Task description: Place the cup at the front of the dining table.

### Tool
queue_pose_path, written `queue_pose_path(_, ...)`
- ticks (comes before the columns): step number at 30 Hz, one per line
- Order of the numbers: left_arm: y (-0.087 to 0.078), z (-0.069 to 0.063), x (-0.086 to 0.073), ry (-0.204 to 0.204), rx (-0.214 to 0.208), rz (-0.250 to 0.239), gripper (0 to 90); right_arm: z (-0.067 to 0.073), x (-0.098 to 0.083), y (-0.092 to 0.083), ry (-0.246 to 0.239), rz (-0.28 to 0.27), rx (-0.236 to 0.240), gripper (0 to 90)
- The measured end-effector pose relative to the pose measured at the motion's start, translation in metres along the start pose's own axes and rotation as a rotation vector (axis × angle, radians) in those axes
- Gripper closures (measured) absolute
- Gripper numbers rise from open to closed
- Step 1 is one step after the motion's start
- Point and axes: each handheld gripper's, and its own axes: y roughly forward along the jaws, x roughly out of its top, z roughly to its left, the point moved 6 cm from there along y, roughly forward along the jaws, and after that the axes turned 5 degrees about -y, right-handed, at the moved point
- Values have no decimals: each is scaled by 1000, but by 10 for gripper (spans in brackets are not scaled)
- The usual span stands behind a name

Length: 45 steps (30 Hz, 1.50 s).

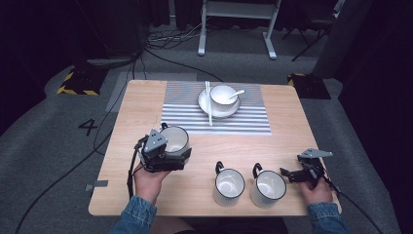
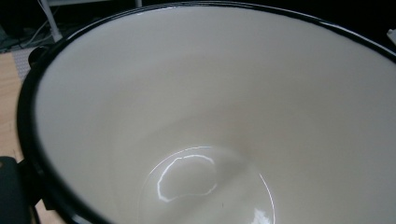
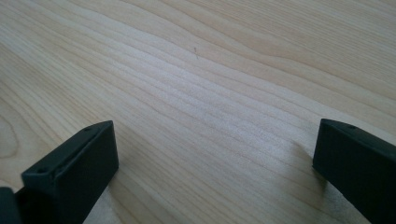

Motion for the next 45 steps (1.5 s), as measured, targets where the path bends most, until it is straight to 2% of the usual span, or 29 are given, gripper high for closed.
queue_pose_path(4,3,10,13,0,15,-40,36,1,0,0,4,-2,3,2)
queue_pose_path(9,11,24,28,6,39,-40,36,1,0,0,5,-3,2,2)
queue_pose_path(13,21,38,40,36,66,-40,36,1,0,0,4,-2,2,2)
queue_pose_path(20,42,56,55,3,59,-51,36,0,0,0,4,-2,2,2)
queue_pose_path(21,47,60,59,4,57,-62,36,0,0,0,6,-2,2,2)
queue_pose_path(25,63,69,71,10,57,-53,36,0,0,0,7,-2,1,2)
queue_pose_path(28,70,72,76,17,60,-50,36,1,1,0,12,-2,2,2)
queue_pose_path(31,82,77,81,18,51,-54,36,1,1,0,11,0,1,2)
queue_pose_path(32,85,79,83,12,36,-56,36,1,1,0,12,0,2,2)
queue_pose_path(35,94,92,87,-10,15,-76,36,1,1,0,12,0,2,2)
queue_pose_path(37,99,99,90,-15,22,-80,36,1,1,0,12,0,2,2)
queue_pose_path(39,104,107,92,6,41,-67,36,1,1,0,11,0,1,2)
queue_pose_path(40,108,107,92,-12,37,-60,36,1,1,0,11,0,1,2)
queue_pose_path(41,111,111,94,9,56,-64,36,1,1,1,12,0,1,2)
queue_pose_path(42,116,113,93,13,68,-63,37,0,1,1,11,0,2,2)
queue_pose_path(45,126,119,88,-1,80,-35,37,0,1,1,11,0,2,2)
